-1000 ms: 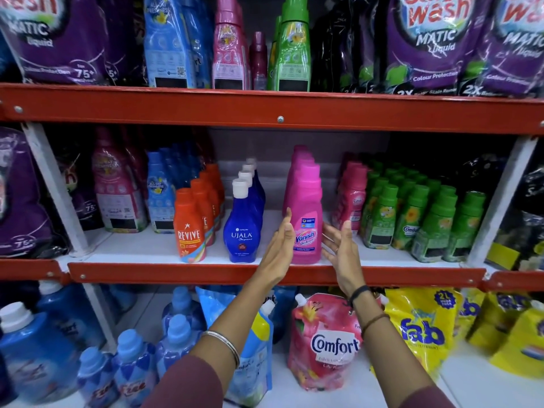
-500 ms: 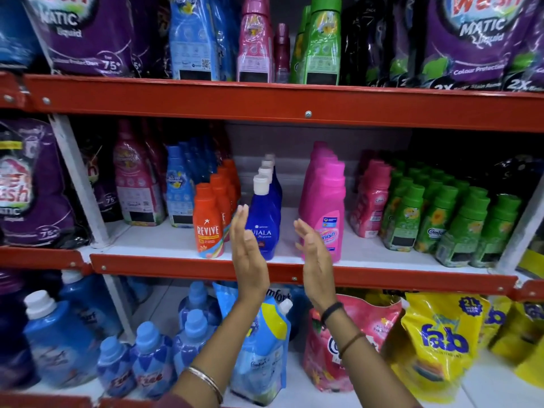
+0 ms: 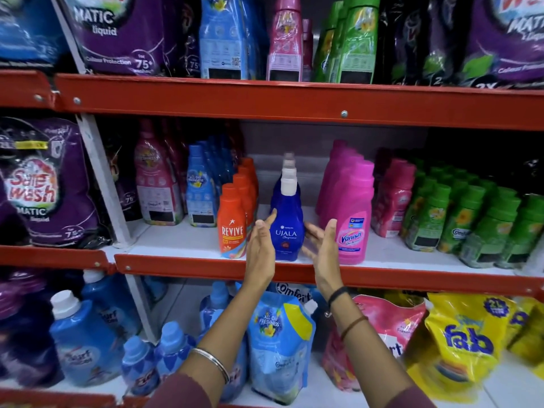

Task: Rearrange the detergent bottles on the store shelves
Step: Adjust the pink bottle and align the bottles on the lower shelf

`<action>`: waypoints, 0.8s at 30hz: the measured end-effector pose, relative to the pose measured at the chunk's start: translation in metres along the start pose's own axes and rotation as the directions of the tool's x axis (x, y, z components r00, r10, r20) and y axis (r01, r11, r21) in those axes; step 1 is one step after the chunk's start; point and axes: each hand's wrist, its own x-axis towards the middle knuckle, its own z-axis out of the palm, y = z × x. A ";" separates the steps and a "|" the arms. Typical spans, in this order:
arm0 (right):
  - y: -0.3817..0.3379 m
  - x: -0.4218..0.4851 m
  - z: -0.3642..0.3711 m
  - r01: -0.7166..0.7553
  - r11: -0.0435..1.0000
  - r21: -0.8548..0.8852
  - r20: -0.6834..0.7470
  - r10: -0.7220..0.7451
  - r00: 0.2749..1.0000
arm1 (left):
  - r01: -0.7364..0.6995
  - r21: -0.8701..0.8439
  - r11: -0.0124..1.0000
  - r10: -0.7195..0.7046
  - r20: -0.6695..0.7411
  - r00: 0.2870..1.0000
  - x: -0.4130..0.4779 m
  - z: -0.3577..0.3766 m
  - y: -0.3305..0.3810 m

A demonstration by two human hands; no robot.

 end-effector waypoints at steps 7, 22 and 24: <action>0.002 -0.008 0.006 0.069 0.996 -0.061 -0.075 -0.074 0.994 | -0.006 -0.025 1.000 0.007 0.053 0.999 -0.005 -0.008 0.004; 0.035 -0.030 0.105 0.109 0.986 -0.126 0.190 -0.083 0.978 | -0.012 -0.032 0.999 0.005 -0.190 0.982 0.014 -0.089 0.003; 0.035 -0.026 0.111 0.051 0.996 -0.076 0.161 -0.039 0.986 | 0.057 -0.035 0.998 -0.061 -0.127 0.990 0.017 -0.093 0.000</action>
